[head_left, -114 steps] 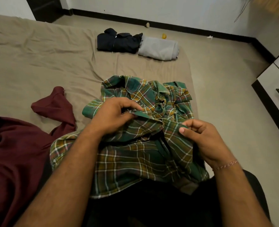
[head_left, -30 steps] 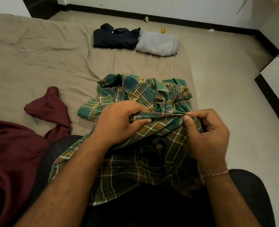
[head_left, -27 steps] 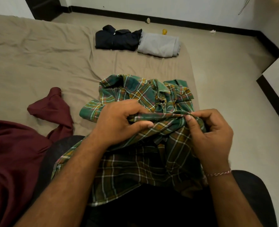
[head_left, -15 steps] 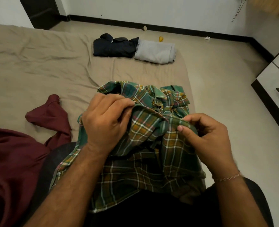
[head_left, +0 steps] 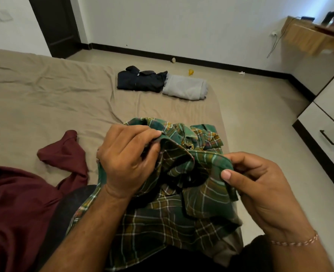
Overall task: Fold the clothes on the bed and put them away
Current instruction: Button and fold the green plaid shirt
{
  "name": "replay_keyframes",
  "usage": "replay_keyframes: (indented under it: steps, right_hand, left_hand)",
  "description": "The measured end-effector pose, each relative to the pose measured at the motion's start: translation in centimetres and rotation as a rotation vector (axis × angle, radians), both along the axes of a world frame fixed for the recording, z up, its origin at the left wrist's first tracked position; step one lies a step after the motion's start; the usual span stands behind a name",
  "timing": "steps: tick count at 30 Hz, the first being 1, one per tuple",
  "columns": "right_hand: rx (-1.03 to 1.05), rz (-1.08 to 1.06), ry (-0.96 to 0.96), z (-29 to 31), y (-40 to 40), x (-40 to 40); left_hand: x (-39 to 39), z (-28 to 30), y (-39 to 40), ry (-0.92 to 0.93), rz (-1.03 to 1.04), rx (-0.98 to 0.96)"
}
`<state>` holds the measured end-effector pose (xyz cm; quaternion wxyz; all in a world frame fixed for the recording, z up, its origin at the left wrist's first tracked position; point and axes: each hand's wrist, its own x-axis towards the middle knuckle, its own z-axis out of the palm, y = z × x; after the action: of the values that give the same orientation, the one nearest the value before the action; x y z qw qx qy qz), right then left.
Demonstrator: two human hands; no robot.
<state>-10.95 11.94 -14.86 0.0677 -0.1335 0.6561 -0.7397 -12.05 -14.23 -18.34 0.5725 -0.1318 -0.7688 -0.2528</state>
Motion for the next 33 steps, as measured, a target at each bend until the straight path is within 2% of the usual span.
replay_keyframes:
  steps: [7,22,33]
  right_hand:
    - [-0.232,0.100,-0.128,0.7,-2.5,1.3]
    - [-0.096,0.026,-0.117,2.7,-3.6,2.5]
    - [-0.090,-0.034,-0.083,2.8,-4.2,2.5]
  left_hand:
    - [2.5,1.5,2.5,0.050,-0.108,0.004]
    - [3.9,1.6,4.4,0.023,-0.230,-0.028]
    - [4.3,0.5,4.4,-0.013,-0.198,-0.002]
